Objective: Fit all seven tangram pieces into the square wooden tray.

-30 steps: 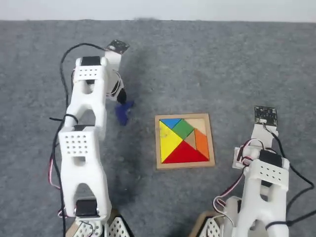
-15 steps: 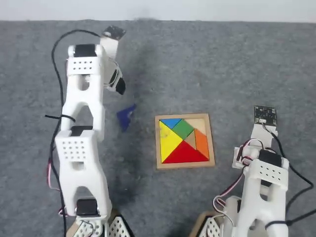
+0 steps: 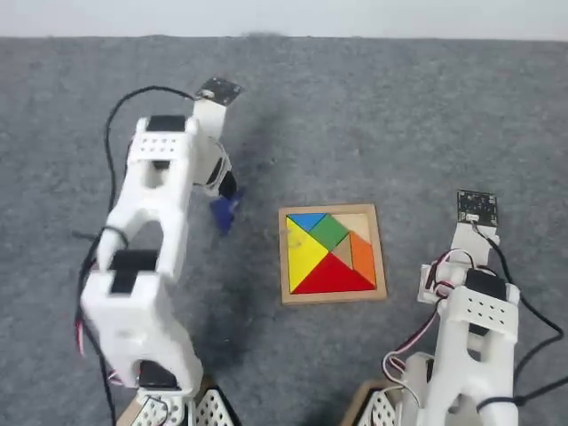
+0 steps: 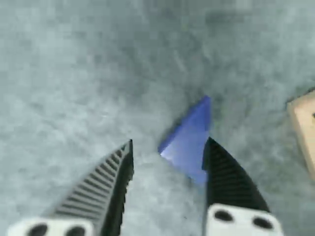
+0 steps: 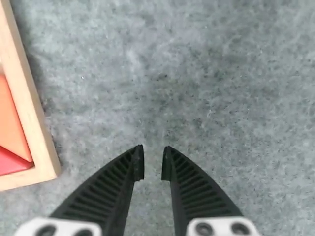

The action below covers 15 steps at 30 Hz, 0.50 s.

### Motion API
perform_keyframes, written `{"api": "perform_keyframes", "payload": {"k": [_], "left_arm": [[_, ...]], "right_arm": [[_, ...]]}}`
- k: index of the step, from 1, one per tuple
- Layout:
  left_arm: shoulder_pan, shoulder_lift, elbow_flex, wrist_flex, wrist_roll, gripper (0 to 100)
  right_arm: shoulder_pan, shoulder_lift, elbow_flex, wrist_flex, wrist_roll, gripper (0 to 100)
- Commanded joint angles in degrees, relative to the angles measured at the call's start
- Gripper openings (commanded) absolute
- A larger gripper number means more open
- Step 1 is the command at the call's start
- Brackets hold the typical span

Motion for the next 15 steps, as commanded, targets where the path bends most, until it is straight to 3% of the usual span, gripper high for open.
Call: {"api": "perform_keyframes", "payload": {"k": [1,8,15], "left_arm": [[0.79,-7.21,8.04,-7.47,-1.32,22],[-0.53,7.03,-1.63,-7.03,-1.41,22],[-0.88,13.98,-8.84,2.55,-3.34,22]], "right_arm": [[-2.15,-1.27,-3.08,-0.92,-0.26,7.4],[-2.77,-1.27,-3.08,-0.57,-0.26,7.4],[-2.95,-1.36,-2.99,-0.75,-0.26,7.4]]}}
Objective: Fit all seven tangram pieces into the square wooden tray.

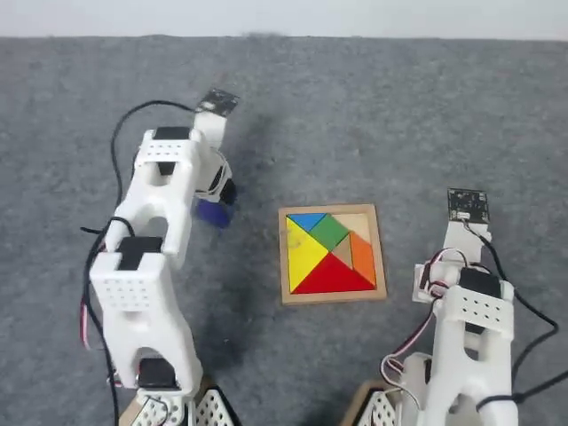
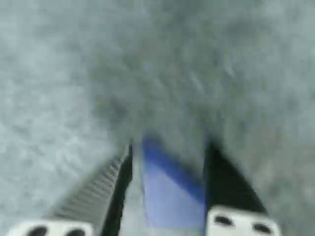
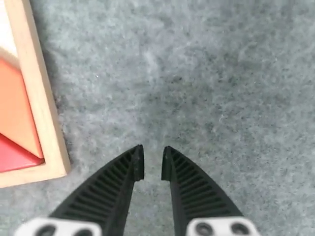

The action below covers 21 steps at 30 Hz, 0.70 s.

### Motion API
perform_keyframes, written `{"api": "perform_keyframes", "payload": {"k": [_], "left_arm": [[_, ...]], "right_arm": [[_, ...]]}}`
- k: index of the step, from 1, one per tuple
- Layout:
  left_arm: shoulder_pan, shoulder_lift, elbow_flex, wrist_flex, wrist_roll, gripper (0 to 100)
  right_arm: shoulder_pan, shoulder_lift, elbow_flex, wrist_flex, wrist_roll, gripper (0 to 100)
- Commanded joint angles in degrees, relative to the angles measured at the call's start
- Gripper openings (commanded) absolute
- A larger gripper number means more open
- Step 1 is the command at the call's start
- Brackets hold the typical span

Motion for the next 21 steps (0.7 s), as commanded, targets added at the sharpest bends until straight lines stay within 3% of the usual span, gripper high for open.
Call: {"api": "perform_keyframes", "payload": {"k": [1,8,15,21], "left_arm": [[-0.18,0.26,-2.07,4.84,-2.46,22],[-0.79,-1.76,-1.19,5.45,-1.76,20],[-1.14,-19.34,4.53,6.68,1.76,20],[-4.48,-17.67,11.21,0.00,3.43,20]], "right_arm": [[-0.31,-1.36,-2.99,-0.75,-0.26,7.4],[-0.22,-1.36,-2.99,-0.75,-0.26,7.4],[-0.13,-1.36,-2.99,-0.48,-0.26,7.4],[-0.31,-1.36,-2.99,-0.48,-0.18,7.4]]}}
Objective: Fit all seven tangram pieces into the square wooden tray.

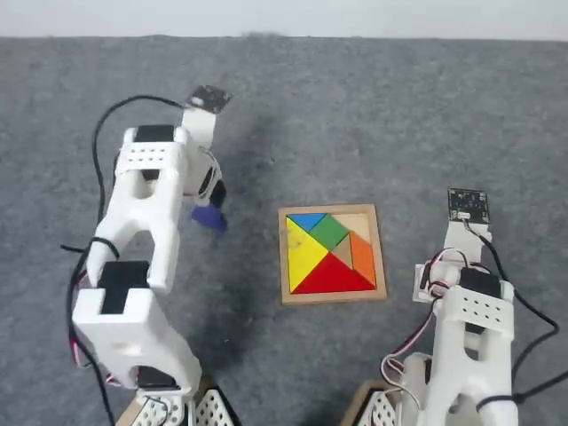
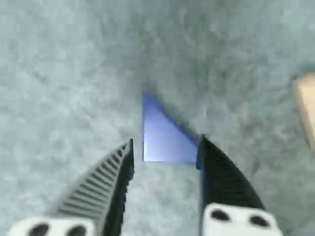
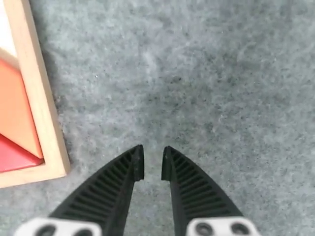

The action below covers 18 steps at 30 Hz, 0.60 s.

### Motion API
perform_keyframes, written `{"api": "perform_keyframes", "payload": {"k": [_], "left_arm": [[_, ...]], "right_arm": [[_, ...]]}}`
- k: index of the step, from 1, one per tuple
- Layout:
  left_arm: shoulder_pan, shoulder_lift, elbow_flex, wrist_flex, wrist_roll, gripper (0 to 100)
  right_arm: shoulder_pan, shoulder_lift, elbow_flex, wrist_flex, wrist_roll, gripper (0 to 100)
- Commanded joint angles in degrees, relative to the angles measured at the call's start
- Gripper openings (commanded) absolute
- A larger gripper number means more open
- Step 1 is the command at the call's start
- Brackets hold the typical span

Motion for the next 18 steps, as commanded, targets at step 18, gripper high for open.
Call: {"api": "perform_keyframes", "payload": {"k": [18], "left_arm": [[4.04,10.20,0.92,2.90,8.09,20]], "right_arm": [[-0.31,-1.36,-2.99,-0.48,-0.18,7.4]]}}
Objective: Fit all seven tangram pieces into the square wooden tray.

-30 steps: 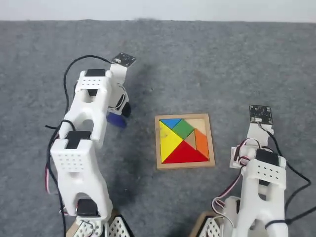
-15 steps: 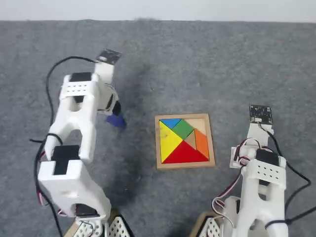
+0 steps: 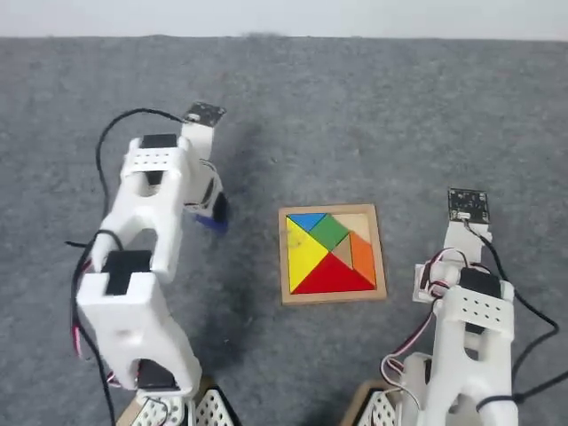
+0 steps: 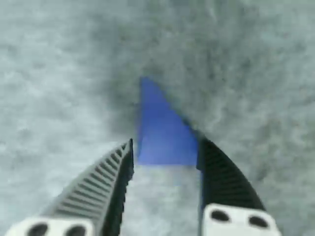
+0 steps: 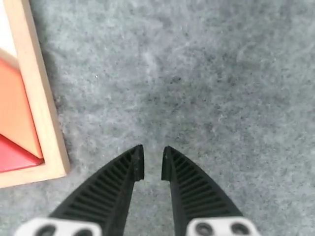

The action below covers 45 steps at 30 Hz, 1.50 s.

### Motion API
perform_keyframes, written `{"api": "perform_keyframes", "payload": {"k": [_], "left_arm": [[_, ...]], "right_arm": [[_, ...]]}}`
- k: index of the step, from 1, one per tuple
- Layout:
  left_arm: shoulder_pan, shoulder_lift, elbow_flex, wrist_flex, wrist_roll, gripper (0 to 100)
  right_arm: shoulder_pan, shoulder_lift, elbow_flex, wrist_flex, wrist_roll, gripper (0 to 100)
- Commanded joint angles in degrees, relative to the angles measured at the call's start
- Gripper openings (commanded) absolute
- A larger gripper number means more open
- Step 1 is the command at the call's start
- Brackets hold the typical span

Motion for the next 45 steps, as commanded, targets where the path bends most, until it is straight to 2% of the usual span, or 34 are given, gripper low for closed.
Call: {"api": "perform_keyframes", "payload": {"k": [1,12,19,27,32,36,40,43,45], "left_arm": [[2.02,1.05,0.75,2.20,3.69,20],[2.64,0.26,0.04,3.25,5.45,20],[4.22,-13.71,6.29,3.43,5.63,20],[2.29,-20.75,11.21,2.37,5.54,20],[0.79,-17.49,12.88,2.20,7.21,22],[0.53,-11.69,12.88,-2.81,8.44,24],[2.20,-7.47,12.88,-4.13,8.44,24],[3.25,-6.68,13.14,-3.25,8.35,23],[3.69,-6.95,13.14,-2.73,8.35,18]], "right_arm": [[-0.31,-1.36,-2.99,-0.48,-0.18,7.4],[-0.22,-1.36,-2.99,-0.48,-0.09,7.4],[-0.40,-1.36,-2.99,-0.40,-0.09,7.4],[-0.48,-1.27,-2.99,-0.40,-0.18,7.4],[-0.48,-1.10,-2.99,-0.40,-0.18,7.4],[-0.48,-0.92,-2.99,-0.40,-0.18,7.4],[-0.57,-0.92,-2.99,-0.40,-0.18,7.4],[-0.57,-0.92,-2.99,-0.48,-0.18,7.4],[-0.57,-1.01,-2.99,-0.48,-0.18,7.4]]}}
